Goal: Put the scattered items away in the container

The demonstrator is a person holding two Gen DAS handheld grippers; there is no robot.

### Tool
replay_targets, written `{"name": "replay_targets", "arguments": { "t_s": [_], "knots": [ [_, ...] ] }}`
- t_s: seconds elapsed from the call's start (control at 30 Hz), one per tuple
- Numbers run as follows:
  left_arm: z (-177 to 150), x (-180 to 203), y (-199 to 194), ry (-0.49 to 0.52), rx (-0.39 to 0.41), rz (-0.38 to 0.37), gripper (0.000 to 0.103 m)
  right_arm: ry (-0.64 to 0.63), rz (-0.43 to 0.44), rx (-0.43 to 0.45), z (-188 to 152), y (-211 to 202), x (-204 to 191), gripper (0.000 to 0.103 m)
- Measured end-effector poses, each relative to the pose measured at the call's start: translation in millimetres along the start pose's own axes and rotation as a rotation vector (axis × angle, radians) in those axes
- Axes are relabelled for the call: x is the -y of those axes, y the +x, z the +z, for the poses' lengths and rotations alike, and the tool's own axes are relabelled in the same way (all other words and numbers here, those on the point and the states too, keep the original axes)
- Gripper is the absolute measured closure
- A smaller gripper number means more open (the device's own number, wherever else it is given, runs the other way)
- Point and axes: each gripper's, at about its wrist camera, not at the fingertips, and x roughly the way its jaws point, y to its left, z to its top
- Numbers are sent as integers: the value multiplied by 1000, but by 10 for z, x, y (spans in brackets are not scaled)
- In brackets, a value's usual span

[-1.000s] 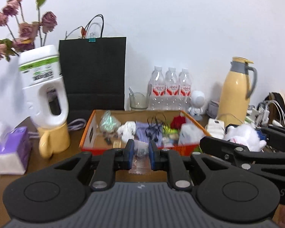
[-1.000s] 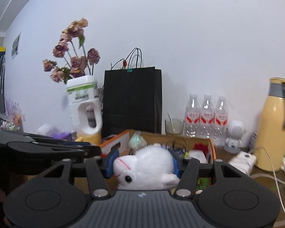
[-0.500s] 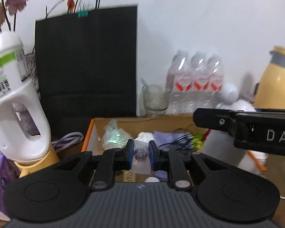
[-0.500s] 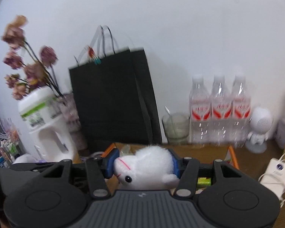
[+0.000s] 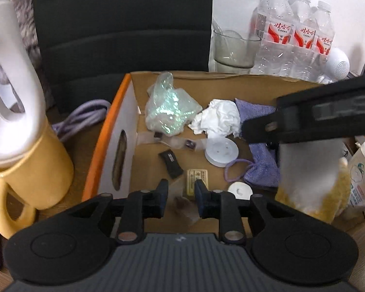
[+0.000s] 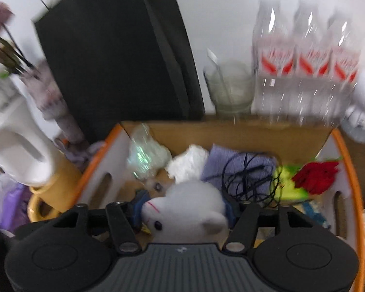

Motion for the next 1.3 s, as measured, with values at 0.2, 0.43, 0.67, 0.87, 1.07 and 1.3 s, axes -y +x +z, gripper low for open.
{"name": "replay_targets", "arguments": {
  "t_s": [0.2,0.43,0.67,0.87,1.07,1.3],
  "knots": [
    [57,82,-145,30,13,-14,52,111,34,-85,14,180,184,37],
    [246,110,-414,-5,33,35,4,67,-36,-37,53,-359,299,24],
    [299,43,-680,-89,29,58,0,90,-122,-37,-79,-724,639,23],
    [234,161,-941,-64,52,65,0,63,-129,-10,-255,-999,593,23],
    [147,299,-1257,-35,95,74,0,41,-117,23,-400,-1257,463,23],
    [-64,391,-1670,-7,182,88,0,11,-105,134,-643,-1652,268,22]
  ]
}}
